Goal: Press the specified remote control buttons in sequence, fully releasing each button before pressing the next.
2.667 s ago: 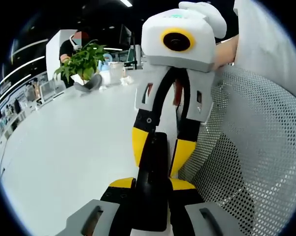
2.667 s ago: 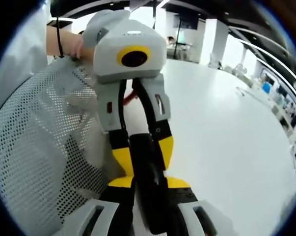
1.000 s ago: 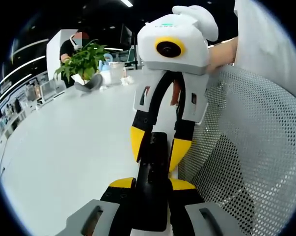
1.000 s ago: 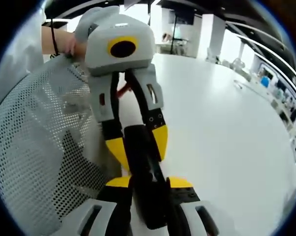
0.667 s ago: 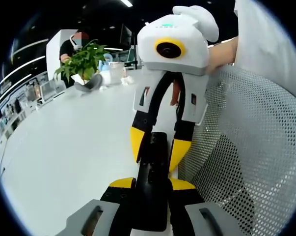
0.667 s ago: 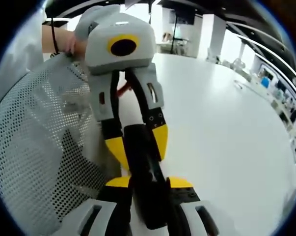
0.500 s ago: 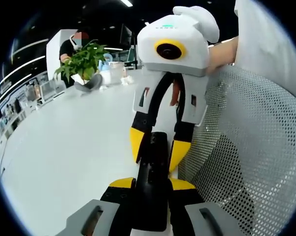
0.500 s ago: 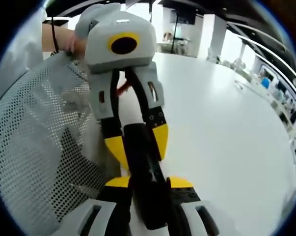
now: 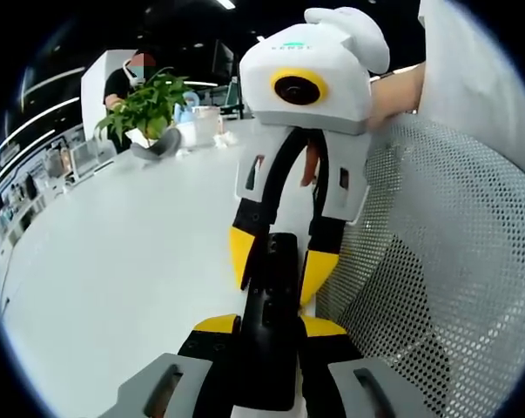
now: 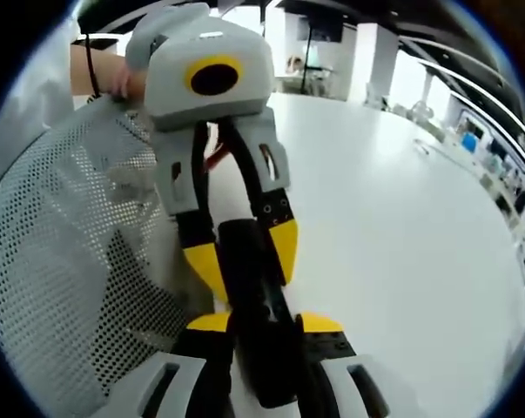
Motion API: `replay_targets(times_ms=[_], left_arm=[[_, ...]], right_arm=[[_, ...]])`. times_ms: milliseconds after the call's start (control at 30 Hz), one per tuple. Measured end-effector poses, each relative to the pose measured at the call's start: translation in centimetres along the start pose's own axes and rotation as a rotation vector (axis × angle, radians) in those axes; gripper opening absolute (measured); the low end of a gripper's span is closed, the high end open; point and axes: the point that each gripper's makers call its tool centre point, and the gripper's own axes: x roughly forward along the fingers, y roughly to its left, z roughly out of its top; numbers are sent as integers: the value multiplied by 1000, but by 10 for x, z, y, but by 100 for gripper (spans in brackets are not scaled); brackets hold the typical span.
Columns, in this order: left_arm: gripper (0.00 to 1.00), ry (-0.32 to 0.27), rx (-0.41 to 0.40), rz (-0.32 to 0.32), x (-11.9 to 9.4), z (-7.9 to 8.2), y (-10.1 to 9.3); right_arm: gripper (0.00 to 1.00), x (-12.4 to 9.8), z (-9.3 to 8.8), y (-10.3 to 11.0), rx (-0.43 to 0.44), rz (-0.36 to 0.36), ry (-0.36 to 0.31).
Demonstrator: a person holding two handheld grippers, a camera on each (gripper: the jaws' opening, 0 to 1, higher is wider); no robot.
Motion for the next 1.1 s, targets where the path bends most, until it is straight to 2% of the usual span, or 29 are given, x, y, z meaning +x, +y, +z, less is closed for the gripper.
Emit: replay_targets(times_ms=[400, 700, 833, 967, 1100], left_arm=[[26, 37, -3, 20, 0, 1, 3], [28, -74, -135, 55, -15, 19, 16], [32, -68, -153, 71, -20, 16, 21], [38, -94, -187, 91, -25, 21, 28], [44, -117, -203, 145, -37, 29, 39]], right_arm=[[24, 1, 1, -2, 14, -8, -7], [23, 1, 2, -3, 18, -17, -8], [23, 1, 2, -3, 16, -15, -8], [23, 1, 2, -4, 17, -15, -9], [23, 1, 3, -4, 16, -15, -10]])
